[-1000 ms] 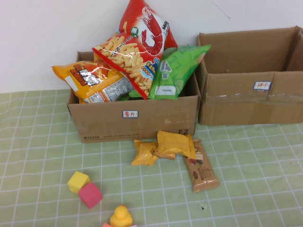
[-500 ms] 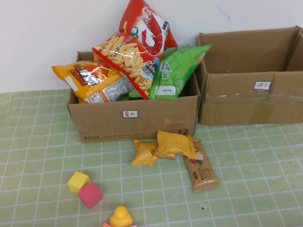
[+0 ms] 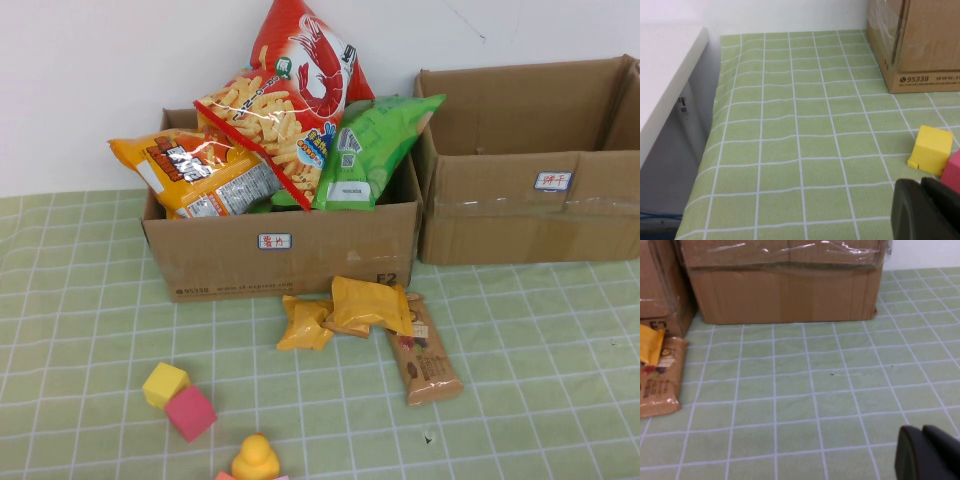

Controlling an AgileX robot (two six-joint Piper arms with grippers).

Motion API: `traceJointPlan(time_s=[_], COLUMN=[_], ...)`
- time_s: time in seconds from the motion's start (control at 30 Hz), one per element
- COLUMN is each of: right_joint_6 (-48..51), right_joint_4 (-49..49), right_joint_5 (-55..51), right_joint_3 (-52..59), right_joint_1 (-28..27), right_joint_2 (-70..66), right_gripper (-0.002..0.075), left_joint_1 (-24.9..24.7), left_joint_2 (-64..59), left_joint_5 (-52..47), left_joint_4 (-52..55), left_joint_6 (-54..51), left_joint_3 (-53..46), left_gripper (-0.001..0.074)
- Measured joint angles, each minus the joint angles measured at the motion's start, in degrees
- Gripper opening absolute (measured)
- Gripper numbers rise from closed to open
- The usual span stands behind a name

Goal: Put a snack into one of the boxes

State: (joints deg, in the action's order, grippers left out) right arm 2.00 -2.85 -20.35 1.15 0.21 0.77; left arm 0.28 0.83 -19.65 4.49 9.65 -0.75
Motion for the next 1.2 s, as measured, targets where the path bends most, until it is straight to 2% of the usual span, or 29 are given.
traceJointPlan(time_s=[1.2], right_joint_6=[-0.6], right_joint_4=[2.3], right_joint_5=[0.0], right_joint_3=[0.0], right_joint_1=[-0.5], right_joint_2=[0.0], right_gripper=[-0.0002], left_joint_1=[0.0], left_joint_2=[0.0], left_joint_5=[0.0], left_joint_4=[0.0], left_joint_6=[0.0], left_joint_3=[0.0], left_gripper=[-0.0003])
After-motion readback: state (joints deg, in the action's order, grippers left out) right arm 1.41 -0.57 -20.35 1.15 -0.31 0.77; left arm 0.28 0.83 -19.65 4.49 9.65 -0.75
